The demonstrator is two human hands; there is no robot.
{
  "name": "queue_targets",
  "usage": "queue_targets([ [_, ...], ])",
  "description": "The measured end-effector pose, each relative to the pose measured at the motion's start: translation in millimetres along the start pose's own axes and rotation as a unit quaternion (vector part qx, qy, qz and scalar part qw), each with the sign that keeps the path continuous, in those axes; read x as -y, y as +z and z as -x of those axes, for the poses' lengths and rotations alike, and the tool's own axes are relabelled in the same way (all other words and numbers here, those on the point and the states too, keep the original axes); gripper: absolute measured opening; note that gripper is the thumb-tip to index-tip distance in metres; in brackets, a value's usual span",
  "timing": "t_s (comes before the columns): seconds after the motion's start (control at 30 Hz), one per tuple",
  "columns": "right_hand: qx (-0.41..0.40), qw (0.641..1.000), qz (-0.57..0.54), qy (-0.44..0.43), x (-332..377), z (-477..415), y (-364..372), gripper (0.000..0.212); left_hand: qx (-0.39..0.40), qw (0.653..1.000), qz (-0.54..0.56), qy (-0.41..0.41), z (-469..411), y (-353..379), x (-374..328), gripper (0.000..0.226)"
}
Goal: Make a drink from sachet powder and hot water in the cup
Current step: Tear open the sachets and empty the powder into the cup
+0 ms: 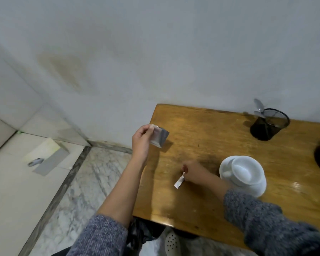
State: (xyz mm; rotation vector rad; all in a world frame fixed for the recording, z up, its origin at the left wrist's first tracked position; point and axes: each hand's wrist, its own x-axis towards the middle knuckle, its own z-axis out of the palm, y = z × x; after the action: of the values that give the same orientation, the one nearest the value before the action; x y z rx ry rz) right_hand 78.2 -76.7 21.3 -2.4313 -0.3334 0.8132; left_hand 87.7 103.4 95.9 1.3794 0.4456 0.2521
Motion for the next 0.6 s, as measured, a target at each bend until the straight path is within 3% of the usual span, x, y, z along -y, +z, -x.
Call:
queue_targets([
  [0.13,-0.032,0.997,0.070,-0.027,5,1,9,0.011,0.023,1.000,-0.013,0.000,0,0,4,0.022],
  [0.37,-0.042,0.996,0.056,-0.063,-2,11,4,0.020,0.064,0.998,-0.021,-0.009,4,23,3,0.020],
  [0.47,-0.125,0.984,-0.115,-0.045,-2,21,-11,0.029,0.078,0.997,-0.008,-0.015,9,44,-2,0.017],
  [0.6,-0.198,0.905,-0.376,-0.031,3,44,-49,0.043,0.124,0.992,0.004,-0.024,27,87,-11,0.013],
])
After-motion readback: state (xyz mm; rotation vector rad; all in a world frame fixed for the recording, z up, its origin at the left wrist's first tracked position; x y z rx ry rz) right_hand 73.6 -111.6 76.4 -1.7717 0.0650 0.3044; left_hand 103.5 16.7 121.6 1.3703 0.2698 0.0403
